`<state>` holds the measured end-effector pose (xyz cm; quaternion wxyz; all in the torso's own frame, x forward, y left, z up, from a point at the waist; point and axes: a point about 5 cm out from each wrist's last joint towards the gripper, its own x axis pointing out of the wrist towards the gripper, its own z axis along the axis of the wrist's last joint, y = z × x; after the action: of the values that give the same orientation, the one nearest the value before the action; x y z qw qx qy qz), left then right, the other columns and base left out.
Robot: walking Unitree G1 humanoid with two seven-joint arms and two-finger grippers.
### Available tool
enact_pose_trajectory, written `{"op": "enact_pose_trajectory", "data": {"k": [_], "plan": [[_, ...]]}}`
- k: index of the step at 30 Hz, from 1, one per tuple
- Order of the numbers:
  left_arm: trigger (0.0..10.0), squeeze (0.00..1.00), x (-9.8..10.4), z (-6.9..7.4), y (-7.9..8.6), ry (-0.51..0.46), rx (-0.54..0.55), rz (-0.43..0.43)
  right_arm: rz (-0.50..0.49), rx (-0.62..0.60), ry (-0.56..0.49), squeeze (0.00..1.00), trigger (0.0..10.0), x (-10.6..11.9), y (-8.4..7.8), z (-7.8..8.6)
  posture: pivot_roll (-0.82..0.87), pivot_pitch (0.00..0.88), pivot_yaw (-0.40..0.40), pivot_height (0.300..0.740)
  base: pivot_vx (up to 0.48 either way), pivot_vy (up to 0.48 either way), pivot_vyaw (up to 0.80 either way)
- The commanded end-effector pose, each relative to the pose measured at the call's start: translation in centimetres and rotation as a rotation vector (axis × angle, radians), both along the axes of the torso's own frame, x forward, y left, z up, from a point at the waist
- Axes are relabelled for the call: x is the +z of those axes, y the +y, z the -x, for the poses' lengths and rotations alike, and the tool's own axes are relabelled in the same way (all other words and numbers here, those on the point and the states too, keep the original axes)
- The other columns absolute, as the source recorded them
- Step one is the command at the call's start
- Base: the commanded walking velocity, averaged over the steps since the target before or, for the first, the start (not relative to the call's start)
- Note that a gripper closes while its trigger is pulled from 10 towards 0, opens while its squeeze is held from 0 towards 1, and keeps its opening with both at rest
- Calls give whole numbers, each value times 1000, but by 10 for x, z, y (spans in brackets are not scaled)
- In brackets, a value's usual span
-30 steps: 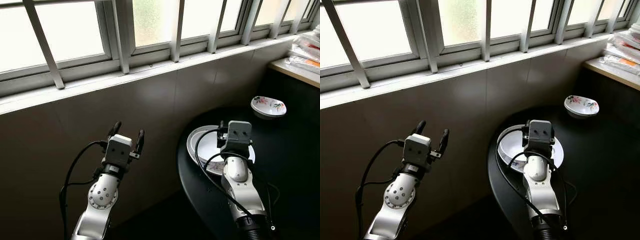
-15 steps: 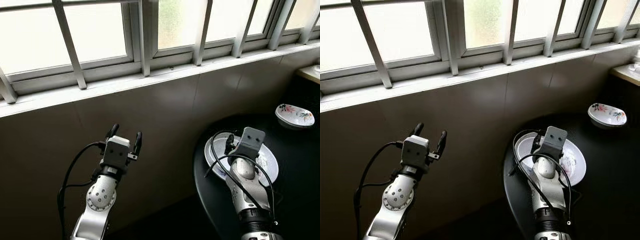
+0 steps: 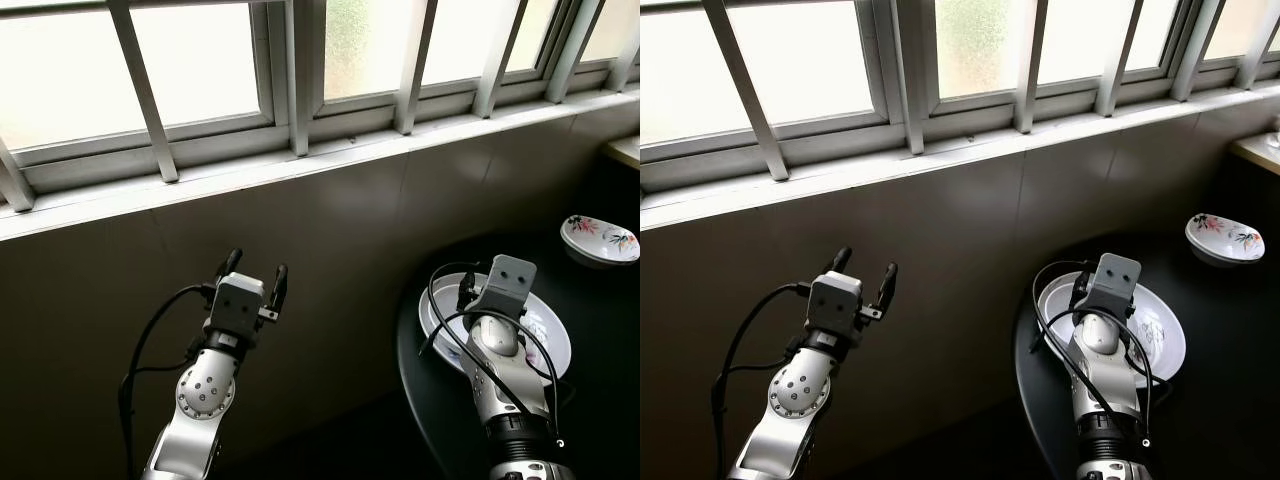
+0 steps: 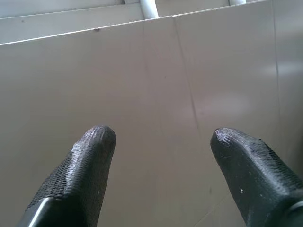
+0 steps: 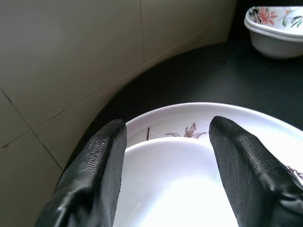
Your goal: Kitchen organization
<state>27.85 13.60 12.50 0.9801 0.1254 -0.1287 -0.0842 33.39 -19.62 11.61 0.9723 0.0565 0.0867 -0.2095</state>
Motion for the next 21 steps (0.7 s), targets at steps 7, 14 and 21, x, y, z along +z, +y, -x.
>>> {"op": "enact_pose_trajectory", "data": {"k": [7, 14, 21], "plan": [[10000, 0, -1, -1, -4, 5, -12, -18, -24, -23, 3, 0, 10000, 3, -7, 0, -39, 0, 14, 740, 0, 0, -800], [10000, 0, -1, -2, -4, 3, -12, -18, -1, -1, -19, 0, 10000, 8, -6, -1, -42, 0, 13, 740, 0, 0, -800], [10000, 0, -2, -1, -5, 6, -12, -19, 39, 58, -27, 0, 10000, 9, -1, -1, -44, 0, 12, 740, 0, 0, -225]]}}
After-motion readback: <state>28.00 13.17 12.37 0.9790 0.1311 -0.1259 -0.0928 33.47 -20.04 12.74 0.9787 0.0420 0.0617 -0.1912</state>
